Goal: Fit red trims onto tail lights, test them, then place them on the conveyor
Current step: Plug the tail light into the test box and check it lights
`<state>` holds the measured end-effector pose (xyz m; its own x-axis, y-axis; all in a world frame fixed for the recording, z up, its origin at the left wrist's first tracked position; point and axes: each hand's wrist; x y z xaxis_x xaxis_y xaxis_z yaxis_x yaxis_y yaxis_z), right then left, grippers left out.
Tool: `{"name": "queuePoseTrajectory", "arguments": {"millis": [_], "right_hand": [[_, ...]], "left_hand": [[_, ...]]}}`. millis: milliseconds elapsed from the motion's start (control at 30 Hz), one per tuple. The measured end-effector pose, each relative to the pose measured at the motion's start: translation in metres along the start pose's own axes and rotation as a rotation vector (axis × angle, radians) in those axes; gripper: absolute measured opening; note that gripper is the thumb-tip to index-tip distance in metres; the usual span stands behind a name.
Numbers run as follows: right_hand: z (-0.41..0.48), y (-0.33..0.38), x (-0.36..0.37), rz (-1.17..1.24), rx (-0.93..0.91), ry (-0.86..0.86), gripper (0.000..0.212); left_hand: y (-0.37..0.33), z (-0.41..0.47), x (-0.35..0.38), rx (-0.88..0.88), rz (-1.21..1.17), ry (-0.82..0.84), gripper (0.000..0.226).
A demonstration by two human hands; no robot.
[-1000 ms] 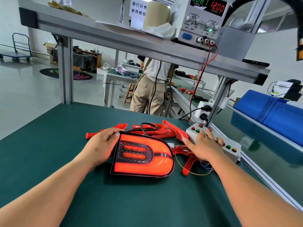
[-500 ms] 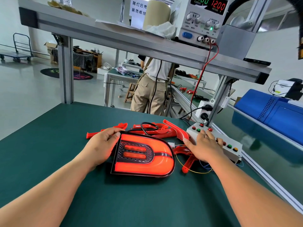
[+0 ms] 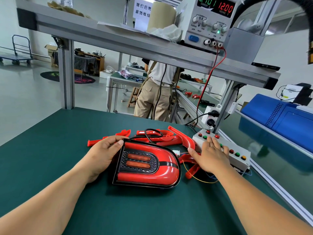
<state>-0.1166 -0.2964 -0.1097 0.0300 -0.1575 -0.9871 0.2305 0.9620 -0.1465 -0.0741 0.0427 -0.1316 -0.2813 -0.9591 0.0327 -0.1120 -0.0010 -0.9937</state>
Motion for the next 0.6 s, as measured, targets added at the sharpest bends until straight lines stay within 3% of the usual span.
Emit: {"name": "queuePoseTrajectory", "arguments": {"millis": [233, 600], "right_hand": [[0.017, 0.0, -0.005, -0.024, -0.102, 0.0, 0.096], [0.027, 0.005, -0.004, -0.03, -0.099, -0.007, 0.1]], "left_hand": [[0.0, 0.0, 0.001, -0.001, -0.001, -0.006, 0.023], [-0.001, 0.0, -0.002, -0.045, -0.051, 0.001, 0.022]]}}
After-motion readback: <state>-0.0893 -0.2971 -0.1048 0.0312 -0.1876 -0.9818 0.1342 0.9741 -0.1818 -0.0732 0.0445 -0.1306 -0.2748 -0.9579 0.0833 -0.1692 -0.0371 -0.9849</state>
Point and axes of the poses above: each hand's wrist, its own z-axis towards the middle knuckle, its own x-axis out of the palm, y = z × x, and after that the axes turned 14 degrees about -x, right-handed
